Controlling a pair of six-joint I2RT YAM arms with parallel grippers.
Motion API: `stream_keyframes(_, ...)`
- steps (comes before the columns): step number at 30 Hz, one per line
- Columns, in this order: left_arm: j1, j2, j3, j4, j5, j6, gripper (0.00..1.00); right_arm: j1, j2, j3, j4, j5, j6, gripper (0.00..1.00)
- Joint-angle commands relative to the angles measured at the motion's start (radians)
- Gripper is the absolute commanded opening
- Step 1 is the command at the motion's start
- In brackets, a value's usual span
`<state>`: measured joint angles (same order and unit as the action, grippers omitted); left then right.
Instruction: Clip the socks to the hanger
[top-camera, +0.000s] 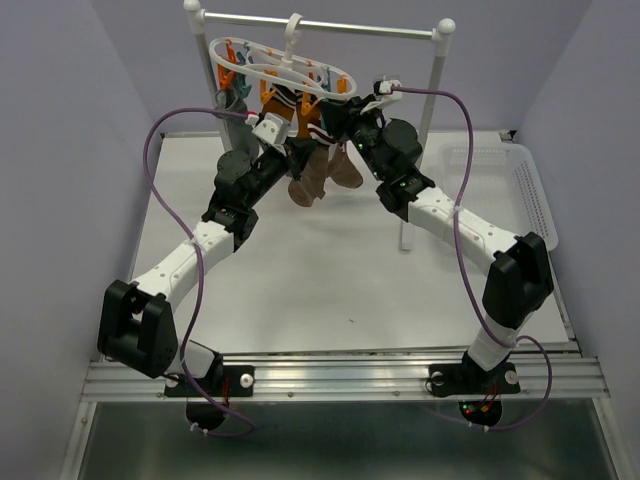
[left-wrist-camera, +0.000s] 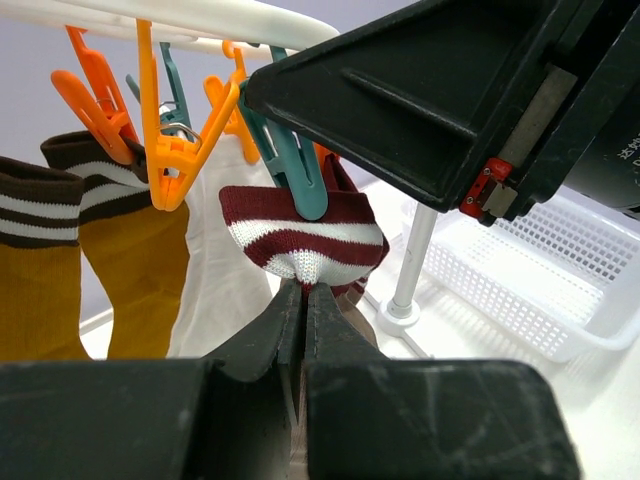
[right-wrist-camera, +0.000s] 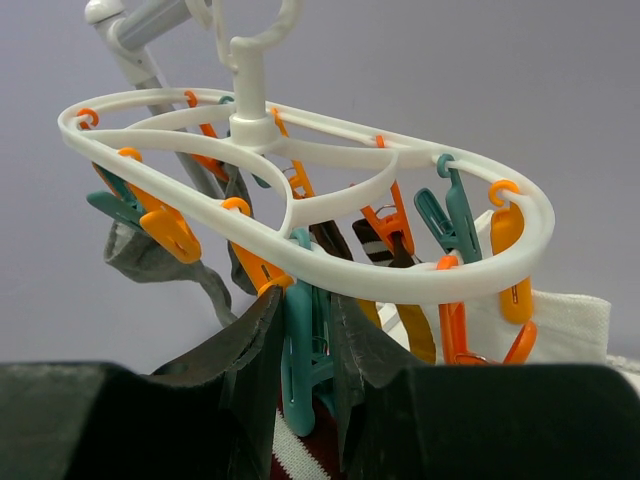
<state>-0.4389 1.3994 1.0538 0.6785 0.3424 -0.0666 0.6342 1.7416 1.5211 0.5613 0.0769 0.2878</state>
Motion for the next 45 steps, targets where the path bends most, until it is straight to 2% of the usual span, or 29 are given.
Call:
stream_keyframes(1, -0.001, -0.042, -0.006, 0.084, -0.009, 0.025, 0.00, 0.004, -0.048, 0.010, -0.017, -0.002, 0.020, 0.20)
stream_keyframes(6, -0.001, -0.037, -0.005, 0.084, -0.019, 0.024, 0.00, 0.004, -0.050, 0.010, -0.023, 0.001, 0.022, 0.29)
stream_keyframes(7, -0.001, -0.037, -0.003, 0.082, -0.019, 0.025, 0.00, 0.004, -0.050, 0.011, -0.024, 0.001, 0.022, 0.40)
stream_keyframes(9, -0.001, -0.037, -0.002, 0.082, -0.019, 0.024, 0.00, 0.004, -0.048, 0.013, -0.029, -0.002, 0.022, 0.55)
stream_keyframes(14, -0.003, -0.034, 0.000, 0.079, -0.019, 0.022, 0.00, 0.004, -0.051, 0.017, -0.041, 0.003, 0.008, 0.85)
stream_keyframes(21, -0.001, -0.019, 0.011, 0.076, -0.017, 0.007, 0.00, 0.004, -0.057, 0.017, -0.043, 0.006, -0.001, 0.87)
stream_keyframes(24, -0.001, -0.014, 0.017, 0.072, -0.028, -0.001, 0.00, 0.004, -0.068, 0.014, -0.043, 0.003, -0.004, 1.00)
stream_keyframes(25, -0.001, -0.010, 0.020, 0.066, -0.043, -0.010, 0.01, 0.004, -0.077, 0.010, -0.046, 0.006, -0.007, 1.00)
stream_keyframes(26, -0.001, -0.007, 0.023, 0.061, -0.055, -0.013, 0.10, 0.004, -0.082, 0.007, -0.049, 0.011, -0.007, 1.00)
stream_keyframes(27, -0.001, -0.005, 0.026, 0.055, -0.065, -0.018, 0.26, 0.004, -0.088, 0.004, -0.058, 0.017, -0.012, 1.00)
stream_keyframes(30, -0.001, 0.003, 0.038, 0.006, -0.115, -0.035, 0.88, 0.004, -0.116, -0.012, -0.105, 0.023, -0.030, 1.00)
stream_keyframes(33, -0.001, -0.005, 0.029, -0.003, -0.137, -0.048, 0.99, 0.004, -0.165, -0.045, -0.147, 0.047, -0.036, 1.00)
stream_keyframes(38, 0.000, -0.056, 0.000, -0.049, -0.171, -0.062, 0.99, 0.004, -0.252, -0.082, -0.228, 0.018, -0.117, 1.00)
stream_keyframes(41, 0.000, -0.114, -0.021, -0.100, -0.230, -0.082, 0.99, 0.004, -0.293, -0.079, -0.345, 0.001, -0.144, 1.00)
stream_keyframes(45, 0.000, -0.216, -0.061, -0.220, -0.365, -0.101, 0.99, 0.004, -0.355, -0.114, -0.495, 0.119, -0.145, 1.00)
